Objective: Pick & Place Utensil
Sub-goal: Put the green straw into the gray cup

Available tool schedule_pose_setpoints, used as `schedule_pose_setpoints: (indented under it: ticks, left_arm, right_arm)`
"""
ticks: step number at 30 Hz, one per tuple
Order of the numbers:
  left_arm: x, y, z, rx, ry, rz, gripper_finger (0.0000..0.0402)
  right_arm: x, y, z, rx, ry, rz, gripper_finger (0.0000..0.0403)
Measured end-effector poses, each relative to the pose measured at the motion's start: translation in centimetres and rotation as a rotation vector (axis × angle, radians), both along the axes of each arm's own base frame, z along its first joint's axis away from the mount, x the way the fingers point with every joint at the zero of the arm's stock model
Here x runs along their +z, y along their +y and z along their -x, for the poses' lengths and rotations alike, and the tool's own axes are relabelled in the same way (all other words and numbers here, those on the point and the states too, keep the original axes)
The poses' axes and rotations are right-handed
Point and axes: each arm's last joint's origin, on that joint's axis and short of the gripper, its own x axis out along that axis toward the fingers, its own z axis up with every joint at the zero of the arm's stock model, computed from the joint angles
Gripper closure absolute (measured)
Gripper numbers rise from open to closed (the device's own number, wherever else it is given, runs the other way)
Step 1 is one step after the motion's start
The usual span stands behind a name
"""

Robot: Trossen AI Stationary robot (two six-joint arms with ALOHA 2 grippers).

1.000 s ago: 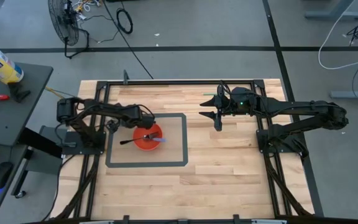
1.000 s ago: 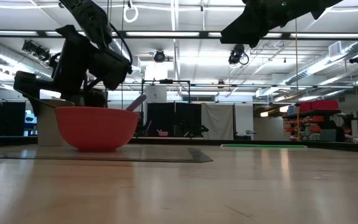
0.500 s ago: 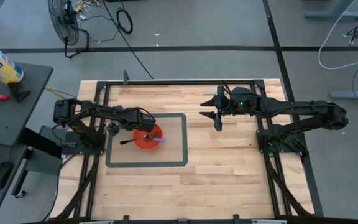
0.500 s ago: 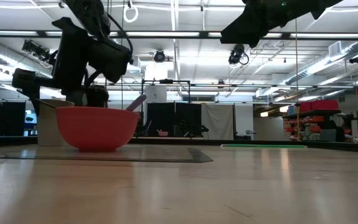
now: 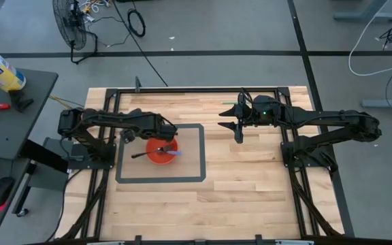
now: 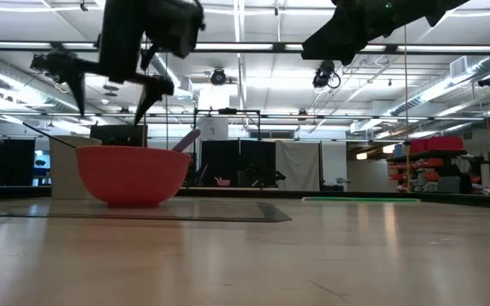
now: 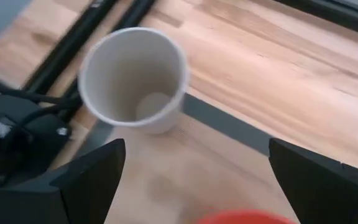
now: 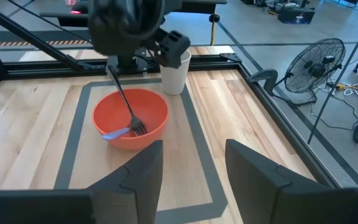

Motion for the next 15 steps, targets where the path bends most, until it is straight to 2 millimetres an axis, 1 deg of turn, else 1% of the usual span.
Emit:
schedule_pose_setpoints:
  ticks: [3, 7, 15]
  left_arm:
    - [1.3, 0.1, -0.8, -0.062, -0.033, -0.012, 0.0003]
    - [2.4, 0.2, -2.0, -0.124, -0.11, -0.008, 0.0003]
    - [3.7, 0.4, -4.6, -0.132, -0.389, -0.041, 0.0003]
  right_arm:
    - [0.0, 0.0, 0.0, 0.0, 0.0, 0.0, 0.0227]
    - [0.0, 0.0, 0.0, 0.0, 0.0, 0.0, 0.0227]
    - [0.0, 0.1, 0.0, 0.019, 0.003, 0.001, 0.0227]
